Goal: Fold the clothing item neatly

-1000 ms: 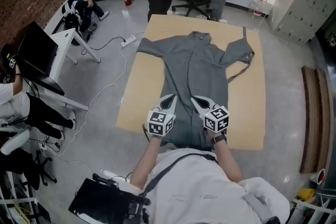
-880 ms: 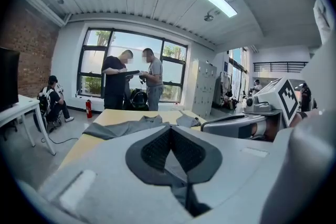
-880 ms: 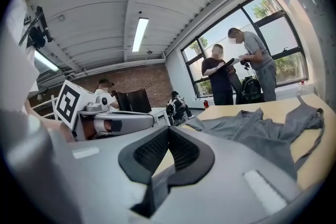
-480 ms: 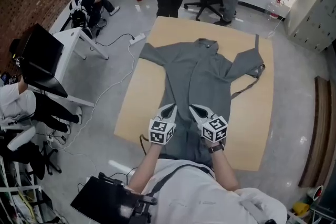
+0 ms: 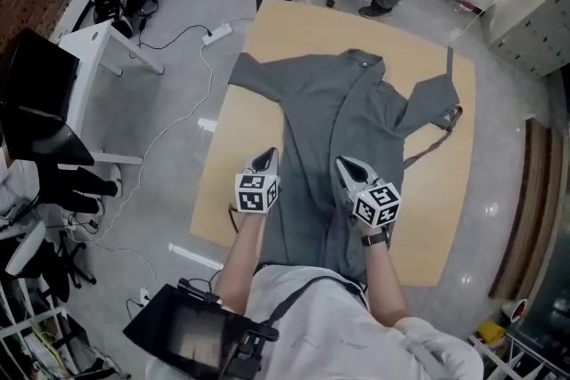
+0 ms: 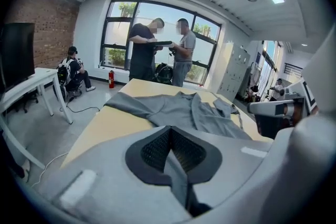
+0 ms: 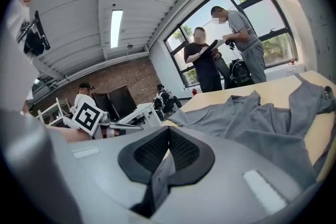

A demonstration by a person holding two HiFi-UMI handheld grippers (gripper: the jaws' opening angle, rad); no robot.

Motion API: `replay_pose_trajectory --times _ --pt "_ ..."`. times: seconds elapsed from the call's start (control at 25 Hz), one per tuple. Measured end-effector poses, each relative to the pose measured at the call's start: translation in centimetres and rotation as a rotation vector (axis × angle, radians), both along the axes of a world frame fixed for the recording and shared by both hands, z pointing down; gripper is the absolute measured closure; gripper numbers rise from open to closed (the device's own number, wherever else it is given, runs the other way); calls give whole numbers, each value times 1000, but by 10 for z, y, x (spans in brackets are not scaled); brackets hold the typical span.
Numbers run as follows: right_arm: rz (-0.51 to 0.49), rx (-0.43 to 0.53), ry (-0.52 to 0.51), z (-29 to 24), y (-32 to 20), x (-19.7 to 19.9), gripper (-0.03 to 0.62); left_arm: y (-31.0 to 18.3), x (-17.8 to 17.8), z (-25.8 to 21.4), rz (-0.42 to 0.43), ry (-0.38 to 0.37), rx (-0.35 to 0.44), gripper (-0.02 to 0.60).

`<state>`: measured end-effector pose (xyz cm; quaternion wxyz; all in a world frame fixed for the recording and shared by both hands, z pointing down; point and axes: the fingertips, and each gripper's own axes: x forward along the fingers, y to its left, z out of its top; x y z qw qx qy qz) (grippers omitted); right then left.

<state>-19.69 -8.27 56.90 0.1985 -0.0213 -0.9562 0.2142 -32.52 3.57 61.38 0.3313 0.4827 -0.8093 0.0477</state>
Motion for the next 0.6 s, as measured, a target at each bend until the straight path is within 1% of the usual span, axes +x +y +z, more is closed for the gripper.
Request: replay_pose_trajectory --times 0.08,0.2,0.32,0.4,0.44,0.52,0.6 --pt "22 -2 9 2 -9 -14 588 3 -36 10 -28 7 -16 581" --pt "17 -9 26 10 -7 -36 588 10 -93 27 -85 21 -39 580" --pt "-9 -22 47 19 3 -56 588 15 -151 49 -165 86 -38 580" --pt "-44 -24 63 25 15 -68 588 21 -189 64 -214 122 -51 577" --pt "-64 -22 70 28 20 -73 588 22 -207 71 -225 128 -65 560" --pt "-102 -15 83 32 29 -82 588 18 -237 87 -218 142 -79 502" --pt "-131 -7 97 37 33 -87 588 7 -259 105 -203 197 -57 441"
